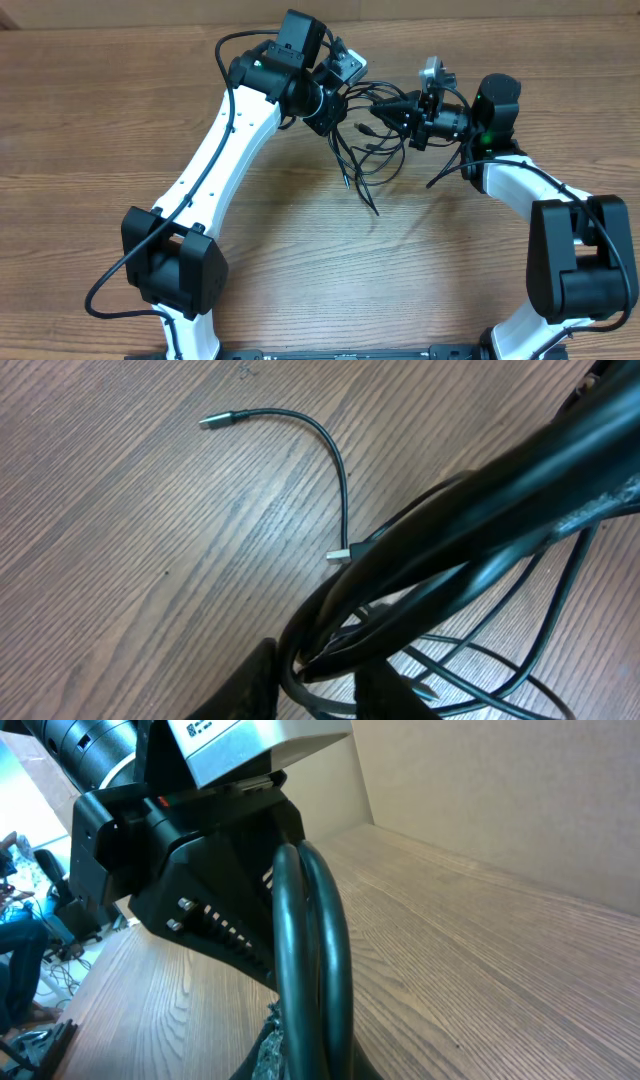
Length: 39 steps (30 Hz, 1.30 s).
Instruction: Untangle cables
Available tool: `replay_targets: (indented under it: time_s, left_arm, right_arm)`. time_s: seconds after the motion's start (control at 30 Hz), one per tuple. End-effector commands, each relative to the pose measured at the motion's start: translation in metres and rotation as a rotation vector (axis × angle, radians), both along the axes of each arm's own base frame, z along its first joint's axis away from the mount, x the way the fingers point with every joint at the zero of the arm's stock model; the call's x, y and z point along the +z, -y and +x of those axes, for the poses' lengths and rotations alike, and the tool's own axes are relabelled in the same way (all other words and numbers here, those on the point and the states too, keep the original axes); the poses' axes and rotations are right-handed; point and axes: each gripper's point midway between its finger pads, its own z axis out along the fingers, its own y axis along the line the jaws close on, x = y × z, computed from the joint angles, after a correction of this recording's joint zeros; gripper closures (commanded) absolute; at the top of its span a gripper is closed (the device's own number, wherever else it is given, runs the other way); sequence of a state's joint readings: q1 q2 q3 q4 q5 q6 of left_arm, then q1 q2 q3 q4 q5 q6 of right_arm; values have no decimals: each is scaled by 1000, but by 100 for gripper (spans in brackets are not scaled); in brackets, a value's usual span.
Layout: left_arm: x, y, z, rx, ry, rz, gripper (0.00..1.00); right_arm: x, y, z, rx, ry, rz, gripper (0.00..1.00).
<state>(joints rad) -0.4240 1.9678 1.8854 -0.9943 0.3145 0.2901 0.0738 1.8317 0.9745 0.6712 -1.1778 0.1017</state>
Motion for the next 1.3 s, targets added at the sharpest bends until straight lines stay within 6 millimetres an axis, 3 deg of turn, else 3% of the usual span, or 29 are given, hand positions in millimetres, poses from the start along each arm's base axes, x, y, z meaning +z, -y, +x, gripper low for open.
replay_targets:
  time_s: [0.0, 0.1, 0.2, 0.57, 0.7, 0.97, 1.27]
  left_arm:
    - [-1, 7, -2, -17, -6, -15, 77]
    - [-1, 7, -2, -19, -4, -16, 79]
    - [-1, 7, -2, -18, -4, -15, 96]
    - [6, 9, 2, -18, 16, -26, 96]
    - [29, 13, 4, -26, 51, -57, 96]
    - [96, 37, -8, -83, 61, -250, 96]
    - [112, 47, -14, -100, 38, -334, 96]
  right_arm:
    - [14, -2, -2, 7, 34, 5, 96]
    - [14, -2, -2, 7, 34, 5, 96]
    - [14, -2, -2, 7, 34, 5, 96]
    - [13, -2, -2, 7, 30, 5, 96]
    - [13, -2, -2, 6, 26, 4, 96]
    - [12, -1, 1, -12, 23, 2, 96]
    - [11, -1, 1, -12, 16, 1, 96]
